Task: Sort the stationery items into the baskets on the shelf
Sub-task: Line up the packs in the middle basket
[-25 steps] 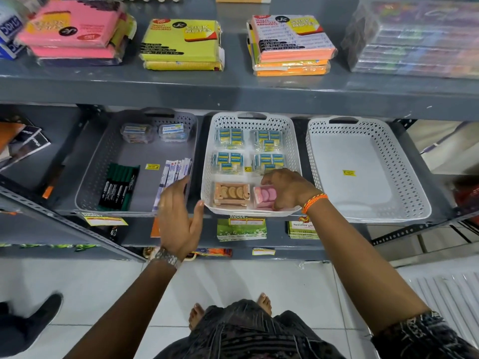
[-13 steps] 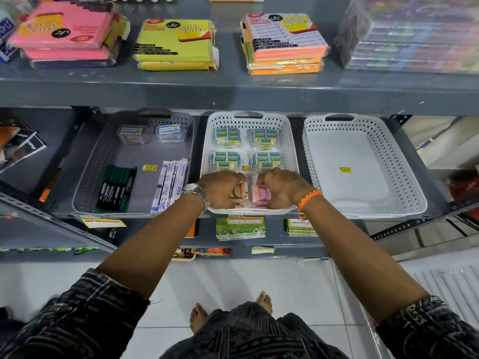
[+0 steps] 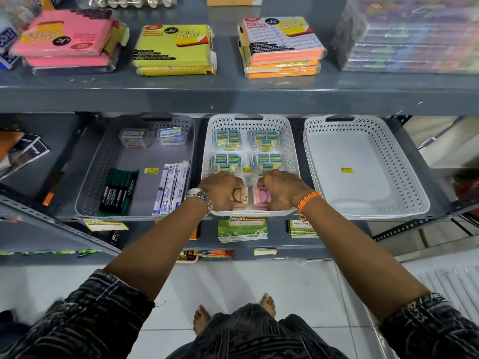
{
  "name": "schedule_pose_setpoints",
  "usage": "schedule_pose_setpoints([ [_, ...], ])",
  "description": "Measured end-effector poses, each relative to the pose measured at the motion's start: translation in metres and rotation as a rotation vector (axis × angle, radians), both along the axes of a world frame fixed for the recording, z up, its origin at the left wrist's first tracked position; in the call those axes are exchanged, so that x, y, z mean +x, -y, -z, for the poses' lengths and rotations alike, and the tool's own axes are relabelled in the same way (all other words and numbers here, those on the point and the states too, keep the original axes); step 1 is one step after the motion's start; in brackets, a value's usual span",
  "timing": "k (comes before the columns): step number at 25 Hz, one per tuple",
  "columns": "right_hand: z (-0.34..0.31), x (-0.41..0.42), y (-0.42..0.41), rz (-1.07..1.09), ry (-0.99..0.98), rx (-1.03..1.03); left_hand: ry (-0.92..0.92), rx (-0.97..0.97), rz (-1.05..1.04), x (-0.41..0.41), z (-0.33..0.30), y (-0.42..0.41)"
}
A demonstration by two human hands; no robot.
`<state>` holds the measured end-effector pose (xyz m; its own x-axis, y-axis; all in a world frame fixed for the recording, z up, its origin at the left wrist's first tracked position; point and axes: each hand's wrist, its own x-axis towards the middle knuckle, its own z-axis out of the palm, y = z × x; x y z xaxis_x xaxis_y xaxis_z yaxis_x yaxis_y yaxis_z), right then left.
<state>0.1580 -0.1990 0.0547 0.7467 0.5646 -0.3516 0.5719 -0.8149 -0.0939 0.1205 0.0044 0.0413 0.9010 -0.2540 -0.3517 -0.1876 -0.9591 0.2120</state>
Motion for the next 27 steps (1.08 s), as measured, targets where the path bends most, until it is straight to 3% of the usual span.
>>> schedule_pose_setpoints([
  [3,0.001,0.002,0.003,0.025,-0.066,-0.002,-0.049,-0.067,-0.012,0.002,0.002,-0.003],
  [6,-0.016,0.018,0.022,0.182,-0.324,0.198,-0.154,-0.288,-0.135,0.008,-0.014,-0.02],
  [9,-0.035,0.05,0.034,0.295,-0.302,0.426,0.07,-0.323,-0.154,0.029,-0.033,-0.04],
  [11,-0.035,0.07,0.026,0.25,-0.173,0.335,0.164,-0.226,-0.112,0.049,-0.036,-0.041],
  [16,-0.008,0.093,-0.004,0.093,-0.13,0.046,0.037,0.099,-0.003,0.079,-0.012,-0.031],
  [27,0.016,0.114,-0.008,0.059,-0.088,0.053,0.032,0.118,0.01,0.107,0.011,-0.025],
])
